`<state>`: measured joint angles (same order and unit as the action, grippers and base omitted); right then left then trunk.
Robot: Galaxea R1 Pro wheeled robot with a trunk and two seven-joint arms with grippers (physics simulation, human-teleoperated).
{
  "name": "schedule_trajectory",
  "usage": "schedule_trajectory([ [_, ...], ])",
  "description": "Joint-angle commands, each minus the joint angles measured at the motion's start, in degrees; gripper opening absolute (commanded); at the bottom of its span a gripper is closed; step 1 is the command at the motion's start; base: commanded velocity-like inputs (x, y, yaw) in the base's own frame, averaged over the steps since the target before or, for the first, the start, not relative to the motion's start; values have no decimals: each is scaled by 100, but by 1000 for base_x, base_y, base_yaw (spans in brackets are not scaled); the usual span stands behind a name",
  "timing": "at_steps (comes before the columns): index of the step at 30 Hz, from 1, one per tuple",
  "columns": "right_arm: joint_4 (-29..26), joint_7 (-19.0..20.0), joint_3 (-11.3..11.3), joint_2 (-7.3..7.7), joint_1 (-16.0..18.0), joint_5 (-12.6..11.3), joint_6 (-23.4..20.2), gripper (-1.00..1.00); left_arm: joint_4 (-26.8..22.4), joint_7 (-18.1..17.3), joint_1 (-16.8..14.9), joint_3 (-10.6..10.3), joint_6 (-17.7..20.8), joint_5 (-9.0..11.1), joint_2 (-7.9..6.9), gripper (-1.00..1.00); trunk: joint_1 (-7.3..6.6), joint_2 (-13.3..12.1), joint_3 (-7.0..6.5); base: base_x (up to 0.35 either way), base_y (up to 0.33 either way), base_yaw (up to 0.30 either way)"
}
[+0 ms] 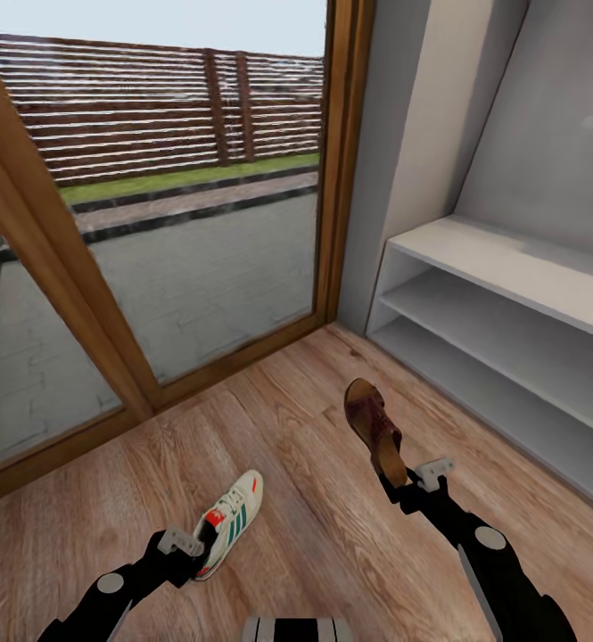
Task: Pick up the two gym shoes and the two sandals from the corridor floor and place them onto the hallstand (shoe rack) in the corridor, making sure they are on the rack and not on the floor. Arrange them so the two gym shoes are next to each other and the two sandals are next to each other.
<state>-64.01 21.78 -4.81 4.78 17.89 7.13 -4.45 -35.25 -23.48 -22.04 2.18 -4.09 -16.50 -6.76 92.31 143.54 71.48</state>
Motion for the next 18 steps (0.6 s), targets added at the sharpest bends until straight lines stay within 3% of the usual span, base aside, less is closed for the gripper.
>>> schedule_trajectory([
  [1,-11,37,-16,-3,2,34,-30,-100,1,-25,-3,22,-38,-60,2,100,1,4,36,0,0,0],
  [7,-14,37,-16,-3,2,34,-30,-100,1,-18,-2,19,-39,-71,-8,100,16,12,224,0,0,0],
  [18,-15,37,-12,-3,2,34,-30,-100,-3,-10,15,24,-50,-74,-10,100,16,12,256,0,0,0],
])
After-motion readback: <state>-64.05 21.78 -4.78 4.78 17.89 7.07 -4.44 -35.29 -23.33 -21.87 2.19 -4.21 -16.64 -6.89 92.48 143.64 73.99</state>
